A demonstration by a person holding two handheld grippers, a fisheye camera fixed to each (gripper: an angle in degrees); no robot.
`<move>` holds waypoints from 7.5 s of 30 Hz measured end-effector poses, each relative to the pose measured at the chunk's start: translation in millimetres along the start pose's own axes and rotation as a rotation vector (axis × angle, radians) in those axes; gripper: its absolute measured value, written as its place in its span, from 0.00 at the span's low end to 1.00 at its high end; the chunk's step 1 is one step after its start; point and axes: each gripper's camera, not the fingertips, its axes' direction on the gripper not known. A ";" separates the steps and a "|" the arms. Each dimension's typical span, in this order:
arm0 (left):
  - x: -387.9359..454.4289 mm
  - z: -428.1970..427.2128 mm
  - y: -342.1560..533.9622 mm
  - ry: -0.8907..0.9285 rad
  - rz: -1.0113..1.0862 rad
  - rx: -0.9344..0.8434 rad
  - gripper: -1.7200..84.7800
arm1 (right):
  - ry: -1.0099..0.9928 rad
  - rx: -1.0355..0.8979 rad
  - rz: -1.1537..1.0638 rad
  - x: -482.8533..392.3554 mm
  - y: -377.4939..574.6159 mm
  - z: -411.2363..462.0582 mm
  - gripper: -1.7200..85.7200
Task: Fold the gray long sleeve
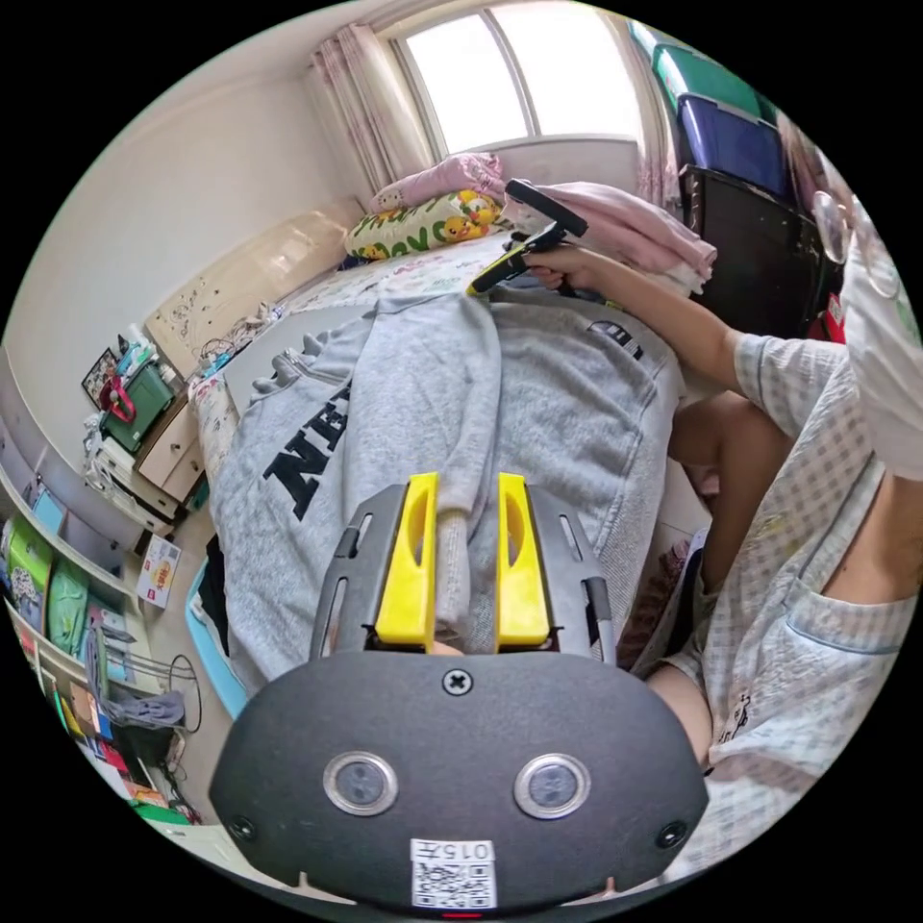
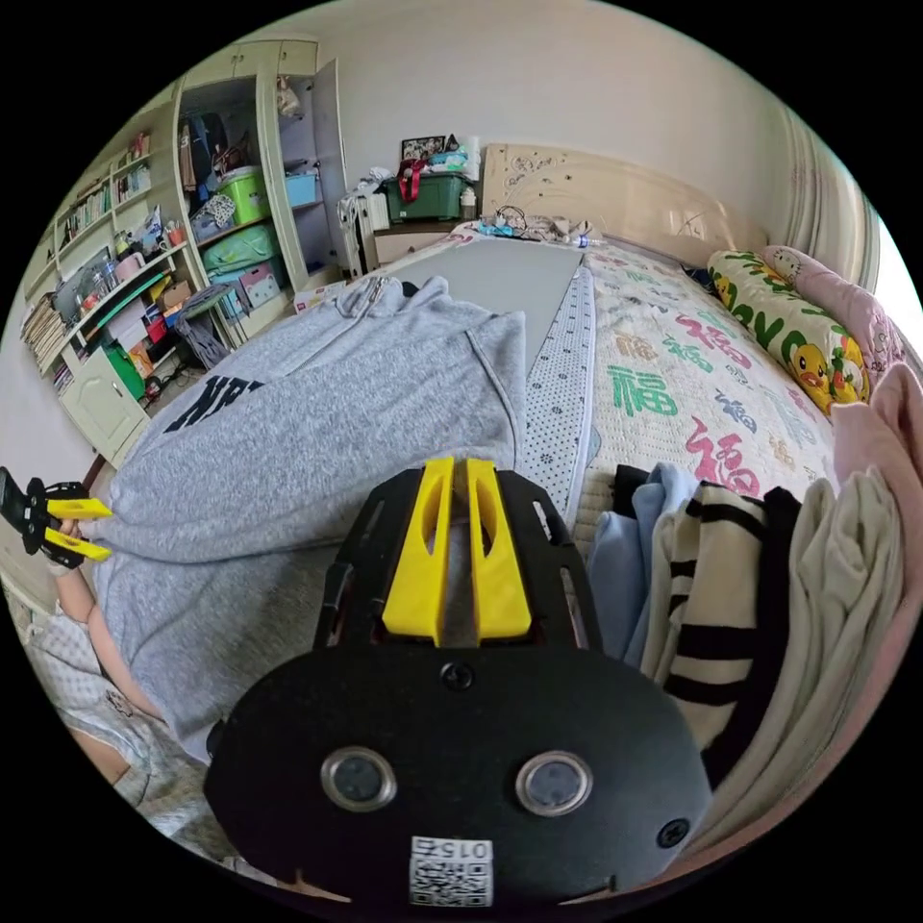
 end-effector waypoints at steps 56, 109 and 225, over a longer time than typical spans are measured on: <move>-83.9 66.2 584.5 -0.708 -1.177 -0.205 0.07 | 0.028 0.007 -0.051 4.1 60.7 36.6 0.01; -71.9 -19.6 186.8 -0.307 -0.587 0.218 0.10 | -0.138 0.228 -0.691 -257.1 167.6 -46.1 0.06; -201.0 -19.1 -375.1 0.069 0.473 0.027 0.02 | 0.048 -0.041 -0.393 -145.2 146.9 6.3 0.05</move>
